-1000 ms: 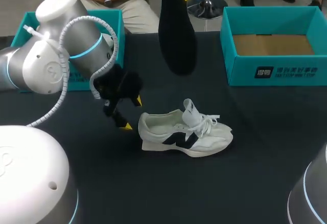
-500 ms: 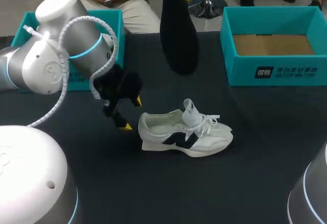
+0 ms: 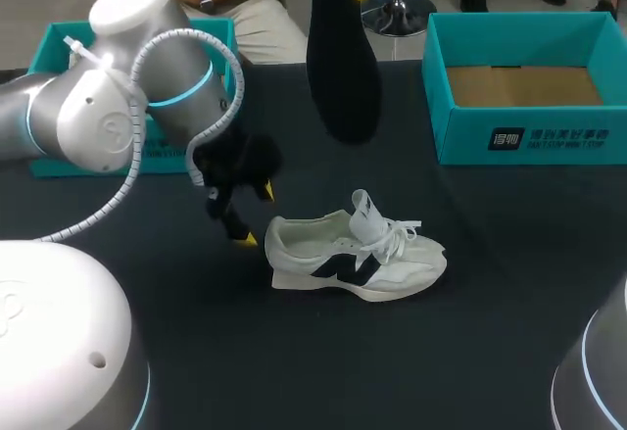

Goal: Take the shoe out of the shoebox, open the shoe tongue, remove and reinsert the insole, then place the shoe into the shoebox

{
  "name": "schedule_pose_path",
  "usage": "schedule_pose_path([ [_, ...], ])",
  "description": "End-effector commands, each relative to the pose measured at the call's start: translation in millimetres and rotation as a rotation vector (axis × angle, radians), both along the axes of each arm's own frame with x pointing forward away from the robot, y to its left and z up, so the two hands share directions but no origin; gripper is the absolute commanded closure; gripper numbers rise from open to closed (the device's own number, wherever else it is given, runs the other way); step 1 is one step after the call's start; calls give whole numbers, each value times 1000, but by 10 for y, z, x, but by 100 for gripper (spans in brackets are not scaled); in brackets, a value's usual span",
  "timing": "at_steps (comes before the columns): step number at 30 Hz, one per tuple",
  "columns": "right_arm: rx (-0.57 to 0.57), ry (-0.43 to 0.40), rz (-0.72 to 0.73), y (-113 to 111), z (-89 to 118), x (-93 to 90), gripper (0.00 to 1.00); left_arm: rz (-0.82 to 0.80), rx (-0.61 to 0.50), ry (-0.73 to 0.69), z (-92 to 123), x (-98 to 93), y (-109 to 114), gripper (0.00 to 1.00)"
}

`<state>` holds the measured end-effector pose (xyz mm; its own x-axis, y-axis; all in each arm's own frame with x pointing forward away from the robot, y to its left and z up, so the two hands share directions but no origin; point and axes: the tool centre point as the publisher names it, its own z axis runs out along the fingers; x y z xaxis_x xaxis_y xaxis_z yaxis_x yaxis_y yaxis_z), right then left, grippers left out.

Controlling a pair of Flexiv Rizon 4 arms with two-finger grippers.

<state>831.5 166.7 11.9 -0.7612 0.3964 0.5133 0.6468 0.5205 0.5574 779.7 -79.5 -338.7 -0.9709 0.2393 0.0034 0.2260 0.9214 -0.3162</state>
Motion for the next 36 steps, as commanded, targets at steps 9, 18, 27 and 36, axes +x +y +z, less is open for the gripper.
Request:
schedule_pose_path([
  [9, -4, 1, -1, 9, 4, 6, 100, 13, 10, -23, 21, -85, 15, 0],
  [18, -4, 1, -1, 9, 4, 6, 100, 13, 10, -23, 21, -85, 15, 0],
  [27, -3, 2, -29, -94, 36, -50, 100, 13, 10, -23, 21, -85, 15, 0],
  [36, -8, -7, -63, -247, 85, -113, 100, 13, 10, -23, 21, -85, 15, 0],
])
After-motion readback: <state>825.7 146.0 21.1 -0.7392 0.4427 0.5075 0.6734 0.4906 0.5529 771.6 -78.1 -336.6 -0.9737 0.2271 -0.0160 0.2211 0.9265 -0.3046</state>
